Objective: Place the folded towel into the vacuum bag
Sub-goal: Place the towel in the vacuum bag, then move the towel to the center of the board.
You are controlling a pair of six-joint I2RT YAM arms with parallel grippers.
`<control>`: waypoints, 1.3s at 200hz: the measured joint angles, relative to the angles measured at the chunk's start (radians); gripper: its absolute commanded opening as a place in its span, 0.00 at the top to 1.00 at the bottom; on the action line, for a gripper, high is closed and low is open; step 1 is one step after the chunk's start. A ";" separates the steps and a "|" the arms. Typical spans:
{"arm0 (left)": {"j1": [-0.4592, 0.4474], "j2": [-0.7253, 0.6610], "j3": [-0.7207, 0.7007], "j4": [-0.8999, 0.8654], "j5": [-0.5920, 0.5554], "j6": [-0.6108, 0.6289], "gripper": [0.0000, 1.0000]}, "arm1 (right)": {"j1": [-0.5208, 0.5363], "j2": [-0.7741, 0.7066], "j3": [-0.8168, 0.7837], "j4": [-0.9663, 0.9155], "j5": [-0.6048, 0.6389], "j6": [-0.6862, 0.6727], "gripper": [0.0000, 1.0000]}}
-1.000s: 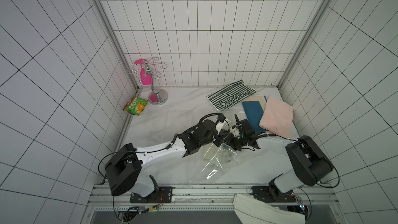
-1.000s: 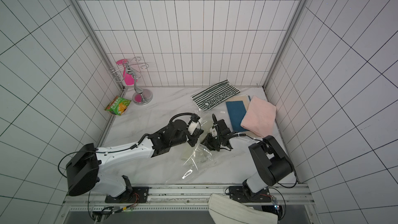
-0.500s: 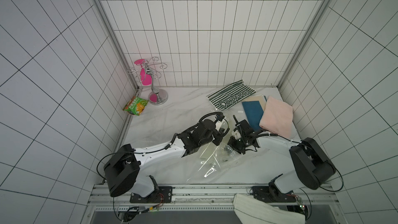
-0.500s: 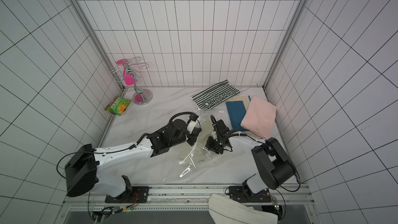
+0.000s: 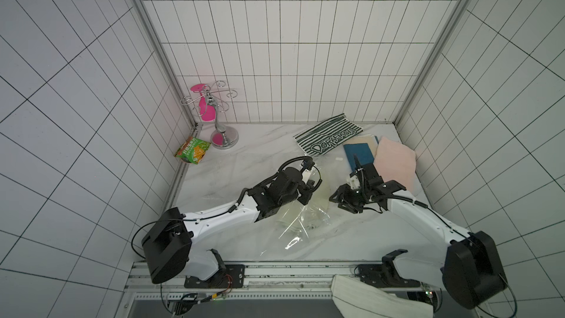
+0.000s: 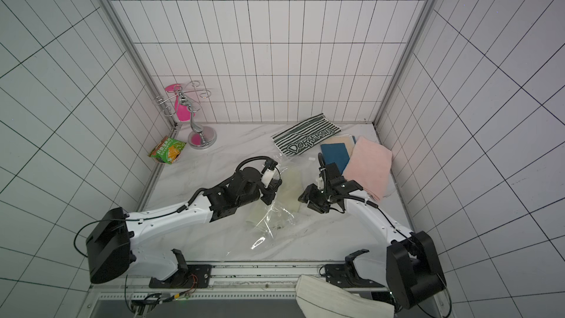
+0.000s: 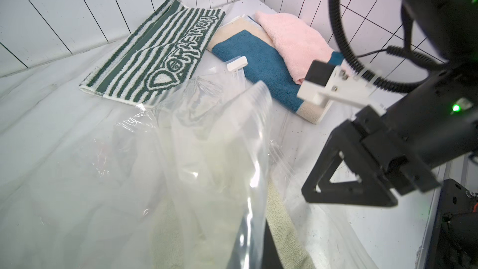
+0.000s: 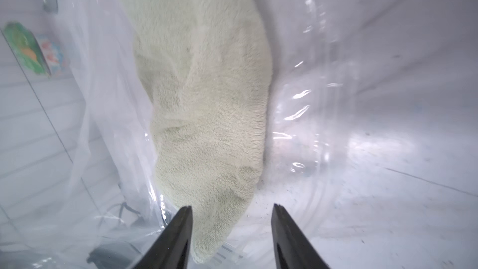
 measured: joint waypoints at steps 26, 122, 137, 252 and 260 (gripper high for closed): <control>0.000 0.000 0.000 -0.011 0.018 -0.002 1.00 | -0.079 -0.004 0.074 -0.156 0.116 -0.056 0.39; 0.001 0.027 0.000 -0.020 0.113 -0.048 1.00 | -0.349 0.420 0.423 -0.178 0.591 -0.180 0.36; 0.001 0.036 0.000 -0.021 0.129 -0.051 1.00 | -0.349 0.491 0.471 -0.162 0.622 -0.198 0.36; 0.000 0.044 0.000 -0.054 0.169 -0.073 1.00 | -0.412 0.731 0.575 -0.101 0.559 -0.230 0.84; 0.000 0.044 0.000 -0.055 0.167 -0.074 1.00 | -0.413 0.729 0.575 -0.095 0.549 -0.229 0.89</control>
